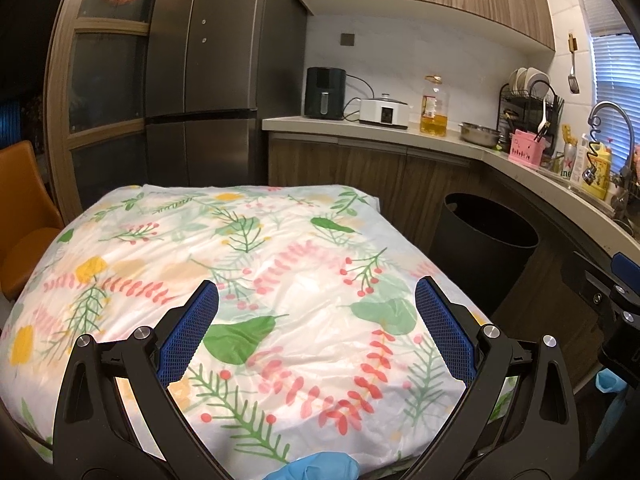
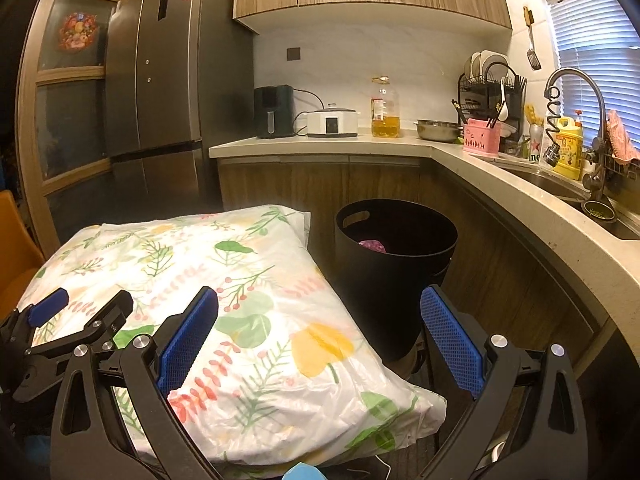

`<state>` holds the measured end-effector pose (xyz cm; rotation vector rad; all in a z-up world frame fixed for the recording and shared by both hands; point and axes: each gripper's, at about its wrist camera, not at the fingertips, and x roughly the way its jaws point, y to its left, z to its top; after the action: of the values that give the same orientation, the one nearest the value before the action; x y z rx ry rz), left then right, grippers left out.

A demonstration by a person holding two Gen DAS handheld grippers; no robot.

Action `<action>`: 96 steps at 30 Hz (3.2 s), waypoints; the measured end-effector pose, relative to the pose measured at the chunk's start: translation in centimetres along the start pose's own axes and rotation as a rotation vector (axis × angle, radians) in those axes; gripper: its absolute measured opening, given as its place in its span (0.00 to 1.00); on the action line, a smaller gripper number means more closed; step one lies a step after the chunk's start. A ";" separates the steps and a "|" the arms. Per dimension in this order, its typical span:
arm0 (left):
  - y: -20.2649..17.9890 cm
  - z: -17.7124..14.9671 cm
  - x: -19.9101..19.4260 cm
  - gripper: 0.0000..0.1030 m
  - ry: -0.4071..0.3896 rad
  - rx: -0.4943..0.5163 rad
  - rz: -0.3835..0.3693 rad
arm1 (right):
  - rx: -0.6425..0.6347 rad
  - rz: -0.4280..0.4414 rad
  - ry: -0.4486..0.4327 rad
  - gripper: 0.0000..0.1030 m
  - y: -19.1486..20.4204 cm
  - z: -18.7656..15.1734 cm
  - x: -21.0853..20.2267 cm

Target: Collect trash

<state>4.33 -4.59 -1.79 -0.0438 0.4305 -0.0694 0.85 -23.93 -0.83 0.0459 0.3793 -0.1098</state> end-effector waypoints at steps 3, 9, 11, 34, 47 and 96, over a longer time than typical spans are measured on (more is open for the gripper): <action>0.2 0.0 -0.4 0.94 -0.006 -0.005 0.001 | -0.001 0.001 -0.003 0.94 0.1 0.0 -0.2; 0.2 0.0 -0.5 0.94 -0.011 -0.008 0.001 | -0.004 0.003 -0.006 0.94 0.1 0.0 -0.3; 0.3 0.0 -0.6 0.94 -0.012 -0.009 0.000 | -0.003 0.003 -0.006 0.94 0.1 0.0 -0.3; 0.0 0.2 -0.9 0.94 -0.014 -0.009 -0.009 | -0.004 -0.002 -0.020 0.94 0.2 0.4 -0.7; 0.0 0.2 -1.0 0.94 -0.015 -0.011 -0.011 | -0.007 -0.002 -0.022 0.94 0.5 0.4 -0.6; -0.7 0.7 -1.0 0.94 -0.021 0.003 -0.024 | -0.004 -0.008 -0.036 0.94 0.6 1.1 -0.7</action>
<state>3.62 -5.20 -0.69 -0.0468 0.4093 -0.0932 0.70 -23.31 0.48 0.0386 0.3435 -0.1174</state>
